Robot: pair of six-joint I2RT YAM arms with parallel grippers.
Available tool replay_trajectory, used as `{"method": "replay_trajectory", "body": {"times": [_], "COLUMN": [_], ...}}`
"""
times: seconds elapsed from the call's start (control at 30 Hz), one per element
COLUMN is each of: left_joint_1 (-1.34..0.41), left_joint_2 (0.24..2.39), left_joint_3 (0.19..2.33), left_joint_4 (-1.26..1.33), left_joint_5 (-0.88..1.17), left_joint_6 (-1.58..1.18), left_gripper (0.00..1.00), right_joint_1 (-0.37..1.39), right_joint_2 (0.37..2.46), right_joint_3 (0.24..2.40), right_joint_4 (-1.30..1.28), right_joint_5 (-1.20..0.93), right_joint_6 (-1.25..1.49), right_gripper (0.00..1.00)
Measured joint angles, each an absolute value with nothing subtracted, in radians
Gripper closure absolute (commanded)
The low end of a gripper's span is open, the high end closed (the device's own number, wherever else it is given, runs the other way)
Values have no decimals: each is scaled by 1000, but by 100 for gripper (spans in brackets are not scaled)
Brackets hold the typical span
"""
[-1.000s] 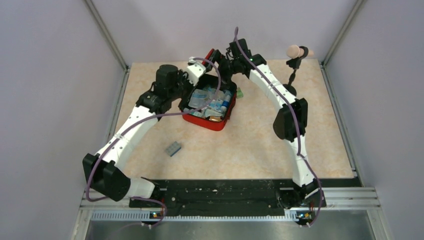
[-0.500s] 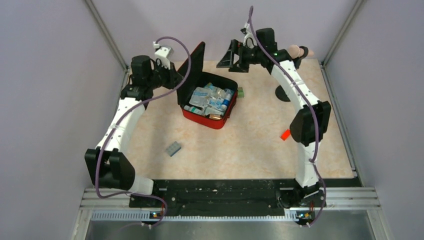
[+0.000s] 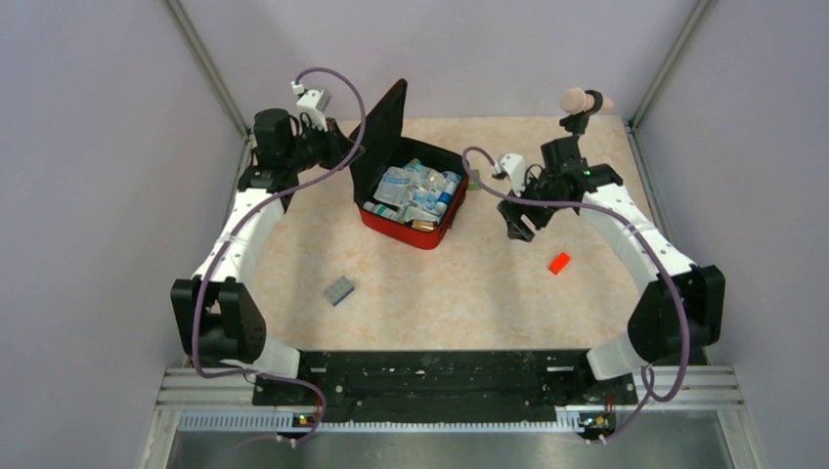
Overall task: Organize the medicine kit
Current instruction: Pick up the medical item at the center of the board.
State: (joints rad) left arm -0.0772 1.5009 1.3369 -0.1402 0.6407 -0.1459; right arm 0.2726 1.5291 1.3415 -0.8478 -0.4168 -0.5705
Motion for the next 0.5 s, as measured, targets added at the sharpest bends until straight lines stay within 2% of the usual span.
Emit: {"method": "replay_trajectory", "body": {"times": [0.2, 0.5], "left_joint_1": [-77, -76], "left_joint_2": [1480, 1470], "left_joint_3": [1301, 1284], "left_joint_4": [-114, -96], "left_joint_5": [639, 634], "left_joint_6": [-141, -156], "left_gripper": [100, 100], "right_joint_1": [249, 246], "right_joint_2": [1458, 1557], "right_joint_3": [1247, 1290], "right_joint_4": [-906, -817], "right_joint_5": [-339, -342], "right_joint_6": [-718, -666], "right_gripper": [35, 35]}}
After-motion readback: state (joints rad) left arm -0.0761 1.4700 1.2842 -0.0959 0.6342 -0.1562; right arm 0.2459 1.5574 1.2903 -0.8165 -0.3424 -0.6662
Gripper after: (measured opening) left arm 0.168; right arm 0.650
